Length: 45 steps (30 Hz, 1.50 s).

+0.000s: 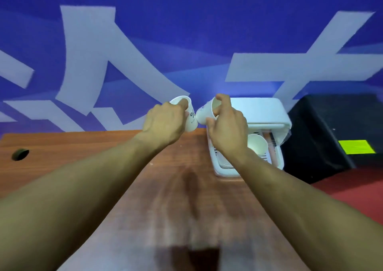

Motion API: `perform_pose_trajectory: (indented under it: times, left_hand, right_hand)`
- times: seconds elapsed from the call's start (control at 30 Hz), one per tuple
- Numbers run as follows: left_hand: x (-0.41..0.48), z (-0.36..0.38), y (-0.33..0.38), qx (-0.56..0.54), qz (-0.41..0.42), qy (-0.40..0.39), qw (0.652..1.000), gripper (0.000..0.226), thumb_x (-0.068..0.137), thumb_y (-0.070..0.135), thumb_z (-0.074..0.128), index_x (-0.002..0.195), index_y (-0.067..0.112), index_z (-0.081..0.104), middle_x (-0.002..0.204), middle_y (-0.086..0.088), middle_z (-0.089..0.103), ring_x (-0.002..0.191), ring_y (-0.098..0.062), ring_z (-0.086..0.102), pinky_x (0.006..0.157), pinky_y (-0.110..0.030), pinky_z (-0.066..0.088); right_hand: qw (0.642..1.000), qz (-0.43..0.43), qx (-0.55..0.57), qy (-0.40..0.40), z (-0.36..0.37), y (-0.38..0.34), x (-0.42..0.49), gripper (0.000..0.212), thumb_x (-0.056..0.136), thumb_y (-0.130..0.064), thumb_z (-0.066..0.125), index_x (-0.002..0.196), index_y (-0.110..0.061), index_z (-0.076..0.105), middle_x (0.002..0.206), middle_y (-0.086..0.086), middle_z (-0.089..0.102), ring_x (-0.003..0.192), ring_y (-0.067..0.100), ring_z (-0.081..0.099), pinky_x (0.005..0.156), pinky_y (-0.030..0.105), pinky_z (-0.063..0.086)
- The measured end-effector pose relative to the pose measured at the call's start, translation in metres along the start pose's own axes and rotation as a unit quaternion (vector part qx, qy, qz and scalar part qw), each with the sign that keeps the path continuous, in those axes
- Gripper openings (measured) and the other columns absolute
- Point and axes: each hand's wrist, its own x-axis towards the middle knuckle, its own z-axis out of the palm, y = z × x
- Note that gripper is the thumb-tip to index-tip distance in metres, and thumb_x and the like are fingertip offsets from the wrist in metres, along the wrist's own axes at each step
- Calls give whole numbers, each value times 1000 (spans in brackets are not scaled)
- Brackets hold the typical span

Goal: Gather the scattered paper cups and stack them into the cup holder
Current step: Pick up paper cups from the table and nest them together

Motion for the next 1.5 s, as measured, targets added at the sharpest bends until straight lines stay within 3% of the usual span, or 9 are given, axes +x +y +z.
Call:
perform_pose_trajectory:
  times: [0.07,0.17,0.43,0.6,0.73,0.83,1.03,1.3,1.5]
  left_hand:
    - [-2,-12,26,2,2,10,1000,14,93,19,46,107,18,47,66,-4,36,61,-34,42,59,-36,34]
    - [-10,-23,64,10,22,27,999,16,92,24,48,107,20,48,72,-8,41,65,-36,44,59,-36,38]
    - [-21,-23,144,9,52,48,997,19,98,40,43,101,24,52,80,-9,53,70,-35,46,58,-33,32]
    - [-17,-11,164,-3,84,78,993,24,97,42,43,96,23,58,101,-1,58,79,-32,53,59,-32,37]
    - [-9,5,165,-24,78,72,994,20,98,40,47,100,24,59,104,3,53,89,-29,55,60,-33,39]
    - [-4,12,161,0,78,68,995,10,97,32,48,95,23,52,93,2,52,86,-30,53,57,-32,31]
    - [-8,22,151,6,69,63,996,15,98,35,44,94,22,50,89,1,57,81,-27,49,55,-32,28]
    - [-13,42,143,27,74,29,996,8,96,30,47,94,25,52,91,1,58,88,-27,53,57,-32,33]
    - [-13,53,141,42,95,0,995,19,99,35,41,96,24,56,92,1,58,92,-27,53,58,-33,34]
  right_hand:
    - [1000,-10,-27,13,-26,11,-4,42,86,-21,61,124,-25,43,104,2,67,93,34,59,69,34,36]
    - [997,-30,-55,38,-61,30,-14,31,85,-21,58,115,-26,49,101,1,68,90,32,58,66,34,36]
    - [992,-22,-105,67,-122,95,-42,36,88,-18,57,123,-28,56,102,-2,68,93,30,57,63,34,41]
    - [992,3,-99,79,-137,127,-44,35,88,-17,56,122,-26,57,103,-1,68,95,32,57,68,38,46]
    - [994,3,-83,73,-133,142,-39,33,90,-18,55,123,-24,58,104,2,69,95,31,58,71,39,47]
    - [996,-4,-68,56,-124,147,-35,32,91,-18,54,123,-22,59,102,7,69,93,33,59,72,39,47]
    - [998,-30,-61,15,-104,144,-29,31,93,-19,55,123,-20,60,101,12,70,91,35,61,78,41,48]
    - [993,-65,-88,-51,-74,155,-28,29,94,-19,52,121,-23,61,101,6,70,97,30,60,76,37,46]
    - [990,-39,-83,-106,-51,171,-31,30,94,-20,49,120,-25,64,107,0,68,104,24,57,77,35,46]
